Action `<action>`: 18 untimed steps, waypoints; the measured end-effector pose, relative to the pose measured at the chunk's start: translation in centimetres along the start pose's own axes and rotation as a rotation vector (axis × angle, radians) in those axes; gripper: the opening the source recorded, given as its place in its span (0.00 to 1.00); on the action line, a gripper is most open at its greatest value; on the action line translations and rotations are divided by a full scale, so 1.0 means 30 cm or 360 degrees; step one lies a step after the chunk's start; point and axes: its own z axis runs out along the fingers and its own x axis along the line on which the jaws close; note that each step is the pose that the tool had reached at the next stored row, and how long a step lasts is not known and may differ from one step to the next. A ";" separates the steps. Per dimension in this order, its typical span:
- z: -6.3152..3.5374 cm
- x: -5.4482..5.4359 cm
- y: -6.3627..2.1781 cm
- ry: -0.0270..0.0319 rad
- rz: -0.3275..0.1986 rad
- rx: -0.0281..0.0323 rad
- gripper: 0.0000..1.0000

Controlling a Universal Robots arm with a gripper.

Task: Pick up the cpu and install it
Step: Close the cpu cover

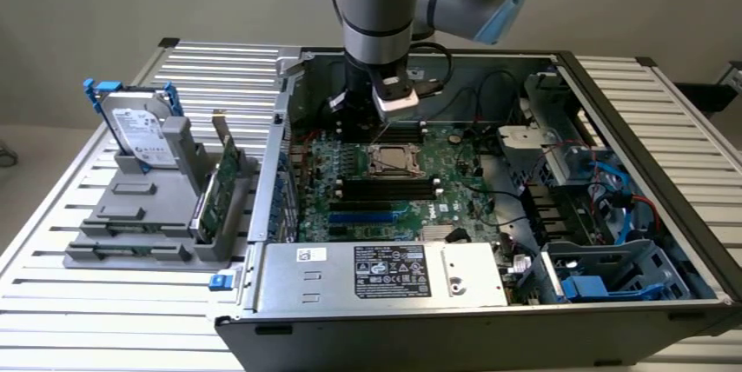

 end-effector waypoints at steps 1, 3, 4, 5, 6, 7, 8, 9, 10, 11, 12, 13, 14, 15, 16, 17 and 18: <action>0.000 0.000 0.000 0.00000 0.0000 -0.00001 0.11; 0.000 0.000 0.000 -0.00001 0.0000 -0.00002 0.11; 0.000 0.000 0.000 -0.00001 0.0000 -0.00002 0.11; 0.000 0.000 0.000 -0.00002 0.0000 -0.00002 0.11; 0.000 0.000 0.000 -0.00002 0.0000 -0.00002 0.11; 0.000 0.000 0.000 -0.00001 0.0000 -0.00002 0.11; 0.000 0.000 0.000 -0.00003 0.0000 -0.00003 0.11; 0.000 0.000 0.000 -0.00001 0.0000 -0.00002 0.11; 0.000 0.000 0.000 -0.00001 0.0000 -0.00002 0.11; 0.000 0.000 0.000 -0.00002 0.0000 -0.00002 0.11; 0.000 0.000 0.000 -0.00001 0.0000 -0.00002 0.11; 0.000 0.000 0.000 -0.00001 0.0000 -0.00002 0.11; 0.000 0.000 0.000 -0.00001 0.0000 -0.00003 0.11; 0.000 0.000 0.000 -0.00001 0.0000 -0.00002 0.11; 0.000 0.000 0.000 -0.00002 0.0000 -0.00002 0.11; 0.000 0.000 0.000 -0.00001 0.0000 -0.00003 0.11; 0.000 0.000 0.000 -0.00002 0.0000 -0.00003 0.11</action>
